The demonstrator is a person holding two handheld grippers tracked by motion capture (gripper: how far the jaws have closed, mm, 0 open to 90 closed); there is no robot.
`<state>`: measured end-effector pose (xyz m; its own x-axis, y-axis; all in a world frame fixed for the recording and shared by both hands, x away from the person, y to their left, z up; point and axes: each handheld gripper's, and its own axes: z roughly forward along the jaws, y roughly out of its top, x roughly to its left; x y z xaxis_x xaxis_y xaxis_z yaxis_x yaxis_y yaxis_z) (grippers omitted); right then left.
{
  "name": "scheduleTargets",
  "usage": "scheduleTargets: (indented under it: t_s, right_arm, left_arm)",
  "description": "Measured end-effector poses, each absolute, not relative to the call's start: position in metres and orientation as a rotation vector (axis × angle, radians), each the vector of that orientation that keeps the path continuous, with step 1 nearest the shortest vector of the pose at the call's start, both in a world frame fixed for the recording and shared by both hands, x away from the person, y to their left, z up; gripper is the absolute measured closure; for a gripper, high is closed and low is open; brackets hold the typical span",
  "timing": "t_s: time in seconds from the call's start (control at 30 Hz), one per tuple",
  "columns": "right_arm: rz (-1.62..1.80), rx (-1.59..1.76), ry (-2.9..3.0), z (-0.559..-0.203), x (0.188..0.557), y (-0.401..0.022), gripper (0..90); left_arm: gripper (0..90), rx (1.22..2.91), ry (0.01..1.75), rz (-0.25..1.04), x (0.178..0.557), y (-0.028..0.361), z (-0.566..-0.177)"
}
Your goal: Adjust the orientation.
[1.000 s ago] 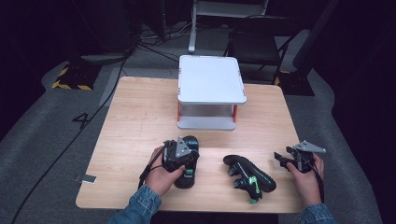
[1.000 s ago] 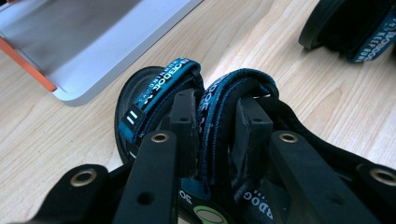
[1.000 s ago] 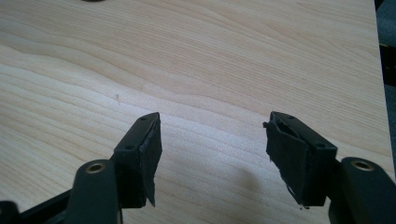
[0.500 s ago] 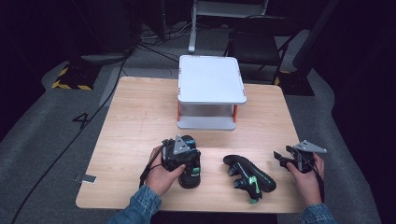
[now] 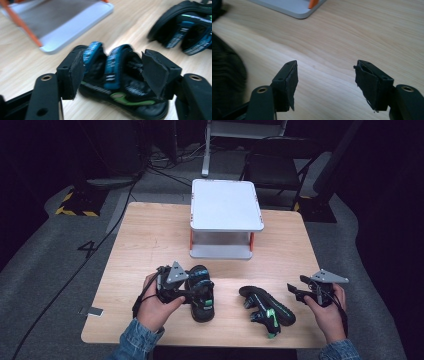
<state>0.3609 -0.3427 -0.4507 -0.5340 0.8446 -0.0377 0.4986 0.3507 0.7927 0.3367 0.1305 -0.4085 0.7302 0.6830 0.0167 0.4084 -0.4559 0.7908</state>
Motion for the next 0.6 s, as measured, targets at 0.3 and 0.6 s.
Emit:
scheduleTargets:
  t_s: [0.3, 0.6]
  right_arm:
    - [1.119, 1.026, 2.33, -0.431, 0.351, -0.302, 44.5]
    - [1.077, 0.86, 2.418, -0.417, 0.343, -0.271, 44.3]
  left_arm:
    - [29.7, 2.062, 0.964, 0.465, 0.338, 0.173, -0.413]
    - [29.9, 2.058, 0.992, 0.483, 0.329, 0.179, -0.419]
